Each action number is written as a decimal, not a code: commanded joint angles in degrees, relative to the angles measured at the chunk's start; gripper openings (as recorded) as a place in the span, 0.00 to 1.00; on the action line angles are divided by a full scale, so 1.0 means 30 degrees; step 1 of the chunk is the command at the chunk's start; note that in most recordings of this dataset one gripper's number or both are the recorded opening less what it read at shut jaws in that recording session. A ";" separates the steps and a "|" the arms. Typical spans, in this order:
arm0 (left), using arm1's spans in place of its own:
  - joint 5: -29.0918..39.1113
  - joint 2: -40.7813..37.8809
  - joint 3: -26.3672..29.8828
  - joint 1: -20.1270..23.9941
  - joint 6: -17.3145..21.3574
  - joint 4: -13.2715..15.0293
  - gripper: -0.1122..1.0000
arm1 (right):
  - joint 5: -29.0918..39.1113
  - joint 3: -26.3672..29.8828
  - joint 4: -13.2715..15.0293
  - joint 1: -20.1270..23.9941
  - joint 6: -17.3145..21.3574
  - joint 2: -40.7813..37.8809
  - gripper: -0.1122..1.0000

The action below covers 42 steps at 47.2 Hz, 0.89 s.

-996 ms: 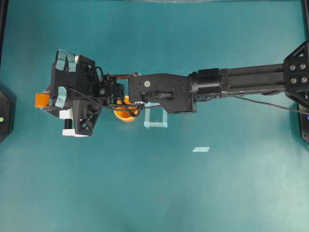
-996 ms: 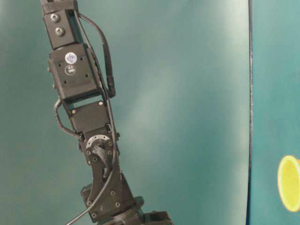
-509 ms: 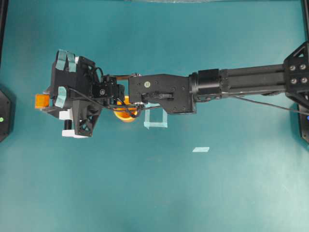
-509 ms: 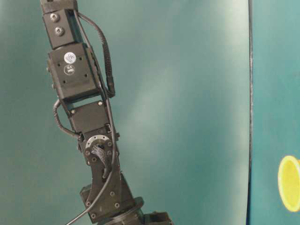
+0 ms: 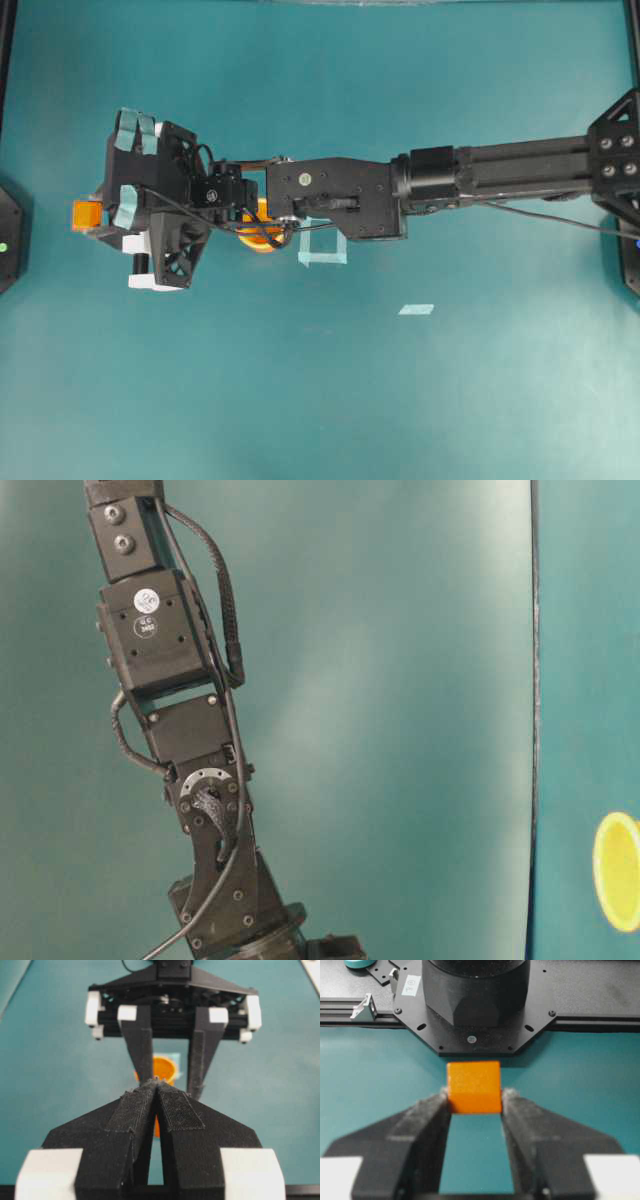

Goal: Move the block to the left with right arm.

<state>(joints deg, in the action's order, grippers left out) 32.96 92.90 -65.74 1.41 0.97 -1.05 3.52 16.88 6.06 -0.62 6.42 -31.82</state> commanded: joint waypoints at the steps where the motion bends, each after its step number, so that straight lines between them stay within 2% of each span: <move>1: -0.0117 -0.0117 0.0469 0.0059 0.0029 -0.0029 0.10 | -0.0264 0.0527 -0.0029 0.0117 0.0059 0.0469 0.46; 42: -0.0029 -0.0146 0.0439 0.0059 0.0029 -0.0059 0.10 | -0.0146 0.0527 -0.0029 0.0117 0.0059 0.0469 0.46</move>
<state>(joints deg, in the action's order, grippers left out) 33.13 92.90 -65.83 1.41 0.97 -1.05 3.43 16.88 6.15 -0.53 6.33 -31.90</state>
